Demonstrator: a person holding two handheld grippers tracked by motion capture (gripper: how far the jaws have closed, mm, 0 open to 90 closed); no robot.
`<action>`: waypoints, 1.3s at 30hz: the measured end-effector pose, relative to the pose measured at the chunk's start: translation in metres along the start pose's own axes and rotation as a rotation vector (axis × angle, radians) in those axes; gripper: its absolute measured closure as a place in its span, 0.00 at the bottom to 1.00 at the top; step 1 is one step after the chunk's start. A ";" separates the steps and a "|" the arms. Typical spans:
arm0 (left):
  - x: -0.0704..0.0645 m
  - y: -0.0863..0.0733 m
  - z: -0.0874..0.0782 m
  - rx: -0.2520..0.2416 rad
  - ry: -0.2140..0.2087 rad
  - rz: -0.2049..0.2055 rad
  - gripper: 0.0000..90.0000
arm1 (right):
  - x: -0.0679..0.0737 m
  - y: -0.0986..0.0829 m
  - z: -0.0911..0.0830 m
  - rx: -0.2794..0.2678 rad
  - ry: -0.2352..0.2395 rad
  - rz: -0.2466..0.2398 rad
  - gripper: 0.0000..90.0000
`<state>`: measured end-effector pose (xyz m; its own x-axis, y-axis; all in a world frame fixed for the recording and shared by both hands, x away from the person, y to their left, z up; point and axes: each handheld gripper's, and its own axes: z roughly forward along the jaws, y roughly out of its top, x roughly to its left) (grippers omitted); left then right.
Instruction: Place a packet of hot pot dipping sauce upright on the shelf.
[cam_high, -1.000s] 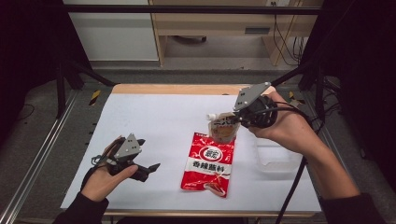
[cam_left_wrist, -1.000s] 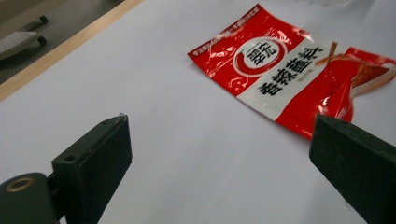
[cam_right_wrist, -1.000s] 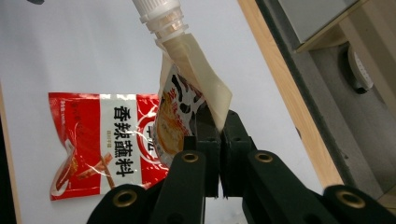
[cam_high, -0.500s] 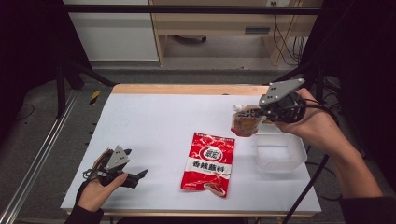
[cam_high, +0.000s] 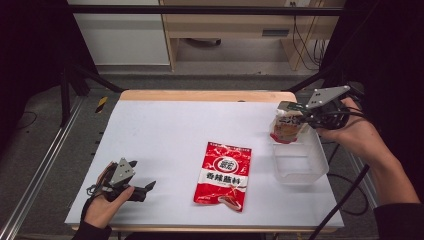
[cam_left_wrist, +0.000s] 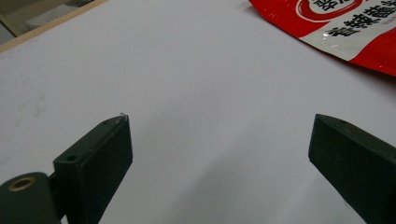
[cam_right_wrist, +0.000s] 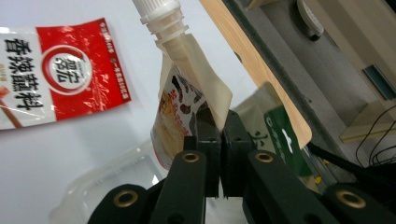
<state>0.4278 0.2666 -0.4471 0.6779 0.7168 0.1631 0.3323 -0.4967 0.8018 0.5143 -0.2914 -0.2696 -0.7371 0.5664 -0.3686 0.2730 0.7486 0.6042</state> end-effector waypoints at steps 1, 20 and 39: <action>0.000 -0.001 0.000 0.002 0.004 -0.003 0.07 | -0.003 -0.004 0.001 0.000 -0.003 0.007 0.99; -0.001 -0.004 0.004 0.033 0.014 0.005 0.07 | -0.025 -0.037 0.014 0.023 -0.019 0.068 0.99; -0.001 -0.004 0.004 0.030 0.010 -0.001 0.07 | -0.031 -0.042 0.020 -0.006 -0.023 0.099 0.98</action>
<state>0.4280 0.2658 -0.4524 0.6711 0.7222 0.1676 0.3532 -0.5102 0.7842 0.5384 -0.3337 -0.2976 -0.6922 0.6456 -0.3227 0.3404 0.6863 0.6428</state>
